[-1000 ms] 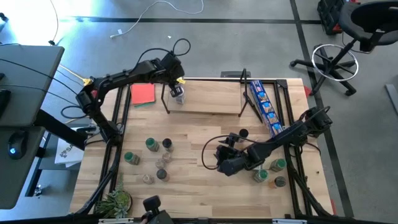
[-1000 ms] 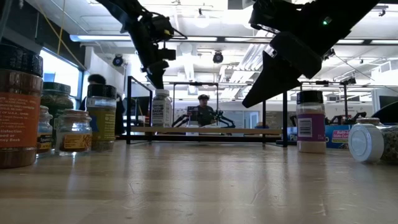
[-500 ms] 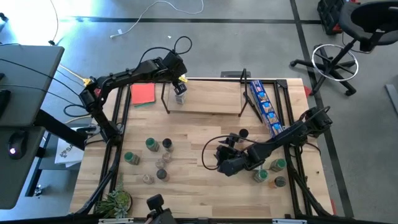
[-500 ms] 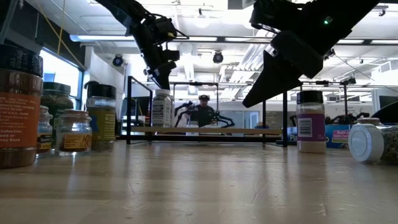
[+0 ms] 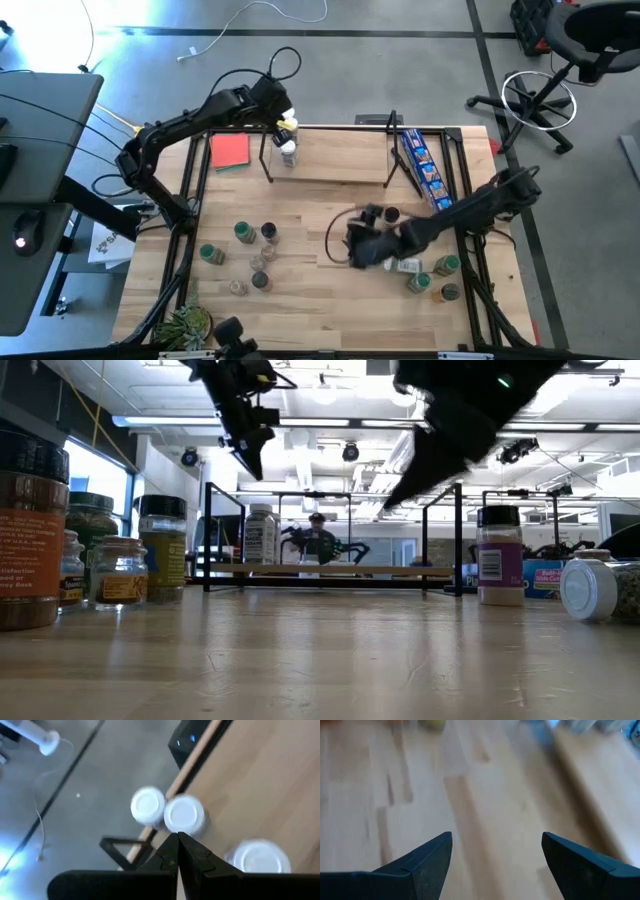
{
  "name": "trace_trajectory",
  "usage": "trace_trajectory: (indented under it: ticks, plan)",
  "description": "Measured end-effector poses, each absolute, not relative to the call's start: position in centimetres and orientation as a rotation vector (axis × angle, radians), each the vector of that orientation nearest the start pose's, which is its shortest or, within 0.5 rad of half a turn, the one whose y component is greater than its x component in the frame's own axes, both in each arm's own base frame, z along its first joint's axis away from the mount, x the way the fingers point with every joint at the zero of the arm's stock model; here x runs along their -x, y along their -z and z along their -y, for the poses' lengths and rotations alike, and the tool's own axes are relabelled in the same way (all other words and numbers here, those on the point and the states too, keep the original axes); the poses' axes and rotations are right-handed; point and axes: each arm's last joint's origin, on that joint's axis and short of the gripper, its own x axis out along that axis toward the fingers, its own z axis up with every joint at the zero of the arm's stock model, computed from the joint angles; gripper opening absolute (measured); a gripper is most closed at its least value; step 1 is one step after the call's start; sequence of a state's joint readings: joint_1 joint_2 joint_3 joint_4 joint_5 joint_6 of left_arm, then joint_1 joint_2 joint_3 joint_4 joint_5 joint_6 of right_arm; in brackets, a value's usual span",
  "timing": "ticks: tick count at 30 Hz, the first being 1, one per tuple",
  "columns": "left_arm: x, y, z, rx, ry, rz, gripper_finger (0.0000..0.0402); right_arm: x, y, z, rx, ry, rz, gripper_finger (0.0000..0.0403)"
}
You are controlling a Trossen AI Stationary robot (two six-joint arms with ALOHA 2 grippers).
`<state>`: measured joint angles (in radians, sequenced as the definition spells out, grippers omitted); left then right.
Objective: Shelf spices
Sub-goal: Adjust the white seasoning bottles on the shelf
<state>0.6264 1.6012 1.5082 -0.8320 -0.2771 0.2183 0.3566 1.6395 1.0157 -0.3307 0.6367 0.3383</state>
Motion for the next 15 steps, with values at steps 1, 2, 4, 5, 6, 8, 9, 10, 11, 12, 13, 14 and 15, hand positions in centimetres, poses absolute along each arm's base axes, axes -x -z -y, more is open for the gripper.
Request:
trace_trajectory:
  ticks: [1,2,4,5,6,8,9,10,11,12,13,14,15]
  plan:
    - [-26.4,-32.7,-20.5,-0.01,-0.725,-1.039,0.0,-31.2,-20.9,-8.9,0.142,0.382,-0.763,0.0302]
    - [-26.0,-32.5,-20.9,0.01,-0.724,-1.052,0.0,-31.4,-22.0,-7.8,0.147,0.371,-0.75,0.0302]
    - [-25.3,-32.3,-21.7,0.043,-0.732,-1.066,0.0,-31.9,-24.4,-5.3,0.14,0.338,-0.704,0.0302]
    - [-25.0,-32.2,-22.2,0.056,-0.736,-1.064,0.0,-32.1,-25.5,-3.8,0.129,0.325,-0.677,0.0302]
    - [-24.7,-32.1,-22.5,0.067,-0.744,-1.066,0.0,-32.4,-26.5,-2.0,0.115,0.319,-0.652,0.0301]
    - [-24.3,-32.0,-23.1,0.078,-0.755,-1.064,0.0,-33.1,-28.0,1.6,0.09,0.318,-0.621,0.0295]
    - [-24.1,-32.0,-23.3,0.076,-0.758,-1.063,0.0,-33.4,-28.4,3.5,0.081,0.323,-0.615,0.029]
    - [-24.0,-32.1,-23.4,0.074,-0.76,-1.063,0.0,-33.8,-28.6,5.4,0.071,0.327,-0.614,0.0283]
    - [-23.7,-32.1,-23.6,0.074,-0.764,-1.064,0.0,-34.2,-28.6,7.2,0.059,0.323,-0.616,0.0274]
    - [-23.6,-32.1,-23.7,0.073,-0.767,-1.072,0.0,-34.6,-28.4,9.1,0.042,0.315,-0.618,0.0264]
    - [-23.5,-32.1,-23.7,0.073,-0.773,-1.075,0.0,-35.1,-28.0,10.9,0.025,0.301,-0.622,0.0253]
    - [-23.4,-32.2,-23.7,0.073,-0.774,-1.073,0.0,-35.6,-27.5,12.6,0.009,0.289,-0.622,0.0241]
    - [-23.4,-32.2,-23.7,0.071,-0.778,-1.075,0.0,-36.0,-27.0,14.3,-0.003,0.284,-0.623,0.0227]
